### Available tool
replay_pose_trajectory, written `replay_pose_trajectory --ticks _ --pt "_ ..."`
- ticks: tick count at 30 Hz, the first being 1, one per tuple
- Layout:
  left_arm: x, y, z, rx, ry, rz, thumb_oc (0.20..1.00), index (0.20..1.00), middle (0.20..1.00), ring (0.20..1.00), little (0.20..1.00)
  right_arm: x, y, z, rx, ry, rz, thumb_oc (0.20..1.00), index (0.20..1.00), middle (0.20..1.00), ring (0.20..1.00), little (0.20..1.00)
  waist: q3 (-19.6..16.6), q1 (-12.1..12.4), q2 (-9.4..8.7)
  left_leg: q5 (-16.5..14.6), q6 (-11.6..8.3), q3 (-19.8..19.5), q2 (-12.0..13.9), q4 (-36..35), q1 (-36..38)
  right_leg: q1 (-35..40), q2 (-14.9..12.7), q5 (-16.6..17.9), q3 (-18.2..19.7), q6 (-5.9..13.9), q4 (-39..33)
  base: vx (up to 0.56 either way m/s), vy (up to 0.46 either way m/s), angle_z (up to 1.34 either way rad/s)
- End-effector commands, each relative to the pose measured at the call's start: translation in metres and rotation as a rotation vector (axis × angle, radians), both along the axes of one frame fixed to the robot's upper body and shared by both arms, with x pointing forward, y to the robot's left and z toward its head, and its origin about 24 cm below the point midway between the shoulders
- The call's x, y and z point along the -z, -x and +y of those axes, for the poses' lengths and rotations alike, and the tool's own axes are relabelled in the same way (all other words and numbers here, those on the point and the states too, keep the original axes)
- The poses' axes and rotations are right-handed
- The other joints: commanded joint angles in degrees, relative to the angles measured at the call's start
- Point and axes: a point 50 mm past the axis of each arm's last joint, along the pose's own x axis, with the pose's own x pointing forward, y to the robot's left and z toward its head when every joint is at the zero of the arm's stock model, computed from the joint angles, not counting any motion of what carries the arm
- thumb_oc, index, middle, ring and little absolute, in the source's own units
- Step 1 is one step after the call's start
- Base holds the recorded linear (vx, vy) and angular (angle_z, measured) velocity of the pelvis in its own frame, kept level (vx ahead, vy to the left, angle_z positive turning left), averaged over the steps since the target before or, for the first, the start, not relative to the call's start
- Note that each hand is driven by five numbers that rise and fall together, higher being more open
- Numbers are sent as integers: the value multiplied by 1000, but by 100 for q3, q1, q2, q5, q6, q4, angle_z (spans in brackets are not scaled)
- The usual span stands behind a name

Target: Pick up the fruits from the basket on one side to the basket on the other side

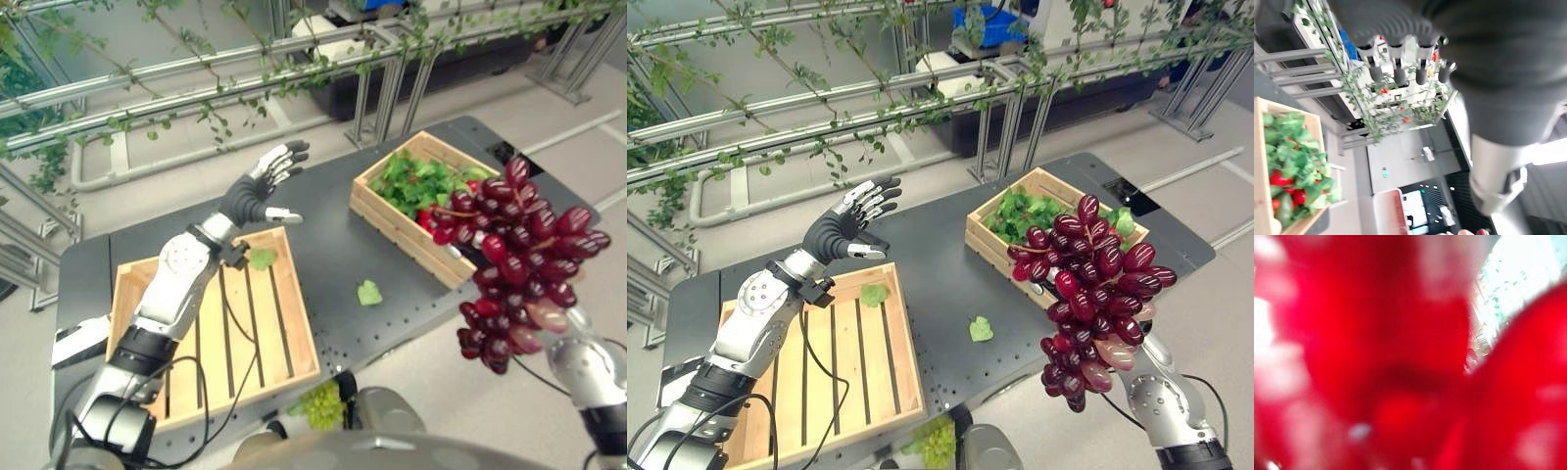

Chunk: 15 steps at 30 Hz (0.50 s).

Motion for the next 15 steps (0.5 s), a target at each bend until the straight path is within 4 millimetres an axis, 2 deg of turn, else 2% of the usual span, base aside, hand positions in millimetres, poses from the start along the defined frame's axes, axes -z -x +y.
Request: replay_pose_trajectory --ticks 1,10,12,13,14,15 --pt "-16 1 11 -58 -9 -117 1000 1000 1000 1000 1000 -28 -6 7 1 -46 -169 200 200 200 200 200 -293 22 -198 -274 -11 -25 -332 215 486 832 226 4 -123 559 -760 -55 125 18" --pt "-11 12 21 -84 -12 -110 1000 1000 1000 1000 1000 -20 -9 15 -5 -56 -144 200 200 200 200 200 -118 243 -312 -221 193 -249 -587 -36 342 412 -92 444 -189 789 -554 -137 137 9" --pt "-9 15 26 -99 -14 -101 1000 1000 1000 1000 1000 -18 -9 20 -20 -48 -136 200 200 200 200 200 -51 305 -353 -157 245 -245 -656 -162 315 200 -272 707 -204 940 -513 -218 145 -1" --pt "-11 17 28 -104 -33 -110 1000 1000 1000 1000 1000 -17 -10 22 -28 -36 -131 200 200 200 200 200 -13 303 -382 -114 270 -257 -689 -188 287 89 -355 924 -130 1026 -477 -149 81 -1" --pt "-11 17 28 -104 -33 -110 1000 1000 1000 1000 1000 -17 -10 22 -28 -36 -131 200 200 200 200 200 -15 302 -382 -113 271 -256 -690 -189 285 86 -356 924 -129 1026 -477 -200 53 4" --pt "-12 17 29 -105 -37 -116 1000 1000 1000 1000 1000 -18 -11 25 -37 -27 -135 200 200 200 200 200 43 271 -372 -34 289 -313 -630 -186 203 -45 -371 931 84 1097 -318 -333 51 10"
